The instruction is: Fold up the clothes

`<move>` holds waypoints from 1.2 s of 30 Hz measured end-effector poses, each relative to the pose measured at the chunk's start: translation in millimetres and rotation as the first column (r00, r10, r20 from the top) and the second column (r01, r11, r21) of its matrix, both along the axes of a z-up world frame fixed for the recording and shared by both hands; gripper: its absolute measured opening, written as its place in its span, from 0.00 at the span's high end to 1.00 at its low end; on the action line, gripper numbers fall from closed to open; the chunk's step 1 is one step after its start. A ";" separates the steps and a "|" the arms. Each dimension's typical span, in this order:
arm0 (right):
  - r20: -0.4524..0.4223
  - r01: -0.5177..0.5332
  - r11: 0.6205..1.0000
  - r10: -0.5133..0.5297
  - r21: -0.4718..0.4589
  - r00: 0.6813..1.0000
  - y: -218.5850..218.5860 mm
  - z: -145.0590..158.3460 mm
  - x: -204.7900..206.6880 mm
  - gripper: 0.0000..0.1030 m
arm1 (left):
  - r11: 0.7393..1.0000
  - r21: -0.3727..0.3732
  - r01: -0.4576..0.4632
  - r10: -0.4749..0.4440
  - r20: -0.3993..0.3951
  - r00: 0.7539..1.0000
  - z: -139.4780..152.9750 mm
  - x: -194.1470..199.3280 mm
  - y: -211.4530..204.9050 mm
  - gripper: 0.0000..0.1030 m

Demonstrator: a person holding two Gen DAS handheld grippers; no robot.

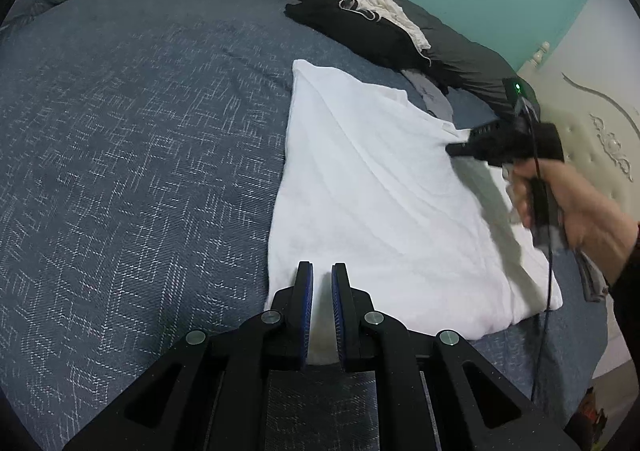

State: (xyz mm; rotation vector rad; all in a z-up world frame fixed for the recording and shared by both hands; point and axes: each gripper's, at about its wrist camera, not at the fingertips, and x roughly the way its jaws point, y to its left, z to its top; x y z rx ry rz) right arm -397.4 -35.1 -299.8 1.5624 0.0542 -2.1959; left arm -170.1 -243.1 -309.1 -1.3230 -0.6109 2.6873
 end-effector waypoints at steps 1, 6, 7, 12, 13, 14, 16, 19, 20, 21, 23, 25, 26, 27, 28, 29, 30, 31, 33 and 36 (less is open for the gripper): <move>-0.007 0.009 1.000 -0.009 0.002 1.000 -1.3 0.4 -6.7 0.99 | 1.000 -0.002 0.001 -0.001 0.000 1.000 0.2 -0.7 -0.1 0.90; -0.021 0.042 0.999 -0.042 0.001 0.999 -5.9 -2.1 -34.5 0.99 | 1.000 -0.009 0.007 -0.006 0.003 1.000 0.2 -3.7 -0.1 0.90; -0.024 0.041 0.999 -0.041 0.003 0.999 -6.5 -1.8 -38.1 0.99 | 1.000 -0.009 0.007 -0.007 0.005 1.000 -0.6 -3.9 0.0 0.90; -0.030 0.051 0.998 -0.052 -0.040 0.998 -0.6 6.4 -45.7 0.99 | 1.000 -0.009 0.009 -0.009 0.013 1.000 -2.0 -4.7 -1.7 0.90; -0.038 0.046 0.997 -0.048 -0.062 0.998 4.0 10.8 -41.1 0.99 | 1.000 -0.009 0.007 -0.007 0.013 1.000 -1.6 -4.9 -2.5 0.90; -0.042 0.029 0.996 -0.032 -0.081 0.999 9.3 14.7 -33.8 0.99 | 1.000 -0.008 0.006 -0.006 0.013 1.000 -1.0 -4.9 -2.9 0.90; -0.048 -0.009 0.994 0.004 -0.113 0.999 23.5 21.8 -13.5 0.99 | 1.000 0.003 0.003 -0.003 0.016 1.000 -1.2 -4.2 -3.7 0.90; -0.055 -0.022 0.988 0.014 -0.153 0.998 57.1 27.9 23.8 0.99 | 1.000 0.031 -0.003 0.002 0.023 1.000 -2.4 -2.1 -4.7 0.90; -0.058 -0.022 0.986 0.013 -0.164 0.998 69.0 29.3 35.9 0.99 | 0.999 0.041 -0.009 0.008 0.027 1.000 -1.7 0.0 -5.7 0.89; -0.064 -0.009 0.985 -0.002 -0.169 0.998 83.1 28.6 46.7 0.99 | 0.999 0.050 -0.015 0.014 0.030 0.999 -1.0 2.1 -6.7 0.86; -0.073 0.009 0.983 -0.023 -0.183 0.997 114.6 27.7 68.7 0.99 | 0.998 0.053 -0.028 0.026 0.028 0.999 3.0 7.5 -7.4 0.77; -0.087 0.024 0.980 -0.042 -0.200 0.995 143.7 30.0 91.7 0.99 | 0.998 0.044 -0.039 0.038 0.022 0.999 8.4 13.5 -7.2 0.69; -0.092 0.031 0.977 -0.052 -0.211 0.994 156.7 31.5 102.5 0.99 | 0.998 0.042 -0.042 0.041 0.025 0.999 9.3 15.5 -6.2 0.65; -0.094 0.040 0.972 -0.064 -0.230 0.994 168.6 31.5 112.0 0.99 | 0.998 0.039 -0.045 0.044 0.028 0.999 10.3 17.5 -5.2 0.61; -0.096 0.049 0.968 -0.074 -0.245 0.993 178.5 31.8 120.8 0.99 | 0.998 0.036 -0.048 0.047 0.032 0.998 11.3 19.6 -4.2 0.59; -0.101 0.052 0.965 -0.080 -0.256 0.992 184.8 30.9 129.3 0.99 | 0.998 0.033 -0.051 0.050 0.035 0.998 12.2 21.6 -3.2 0.57; -0.105 0.056 0.962 -0.086 -0.266 0.991 191.1 30.1 137.8 0.99 | 0.998 0.032 -0.054 0.053 0.040 0.998 12.9 23.6 -2.0 0.55; -0.109 0.059 0.959 -0.093 -0.277 0.990 197.4 29.2 146.3 0.99 | 0.998 0.034 -0.054 0.053 0.049 0.997 12.2 25.7 -0.5 0.55; -0.115 0.057 0.954 -0.095 -0.296 0.989 206.1 25.1 159.7 0.99 | 0.997 0.037 -0.061 0.058 0.064 0.996 10.3 30.5 2.1 0.52; -0.108 0.054 0.941 -0.095 -0.334 0.990 216.6 17.6 171.3 0.99 | 0.994 0.070 -0.084 0.078 0.089 0.993 4.9 38.8 3.7 0.49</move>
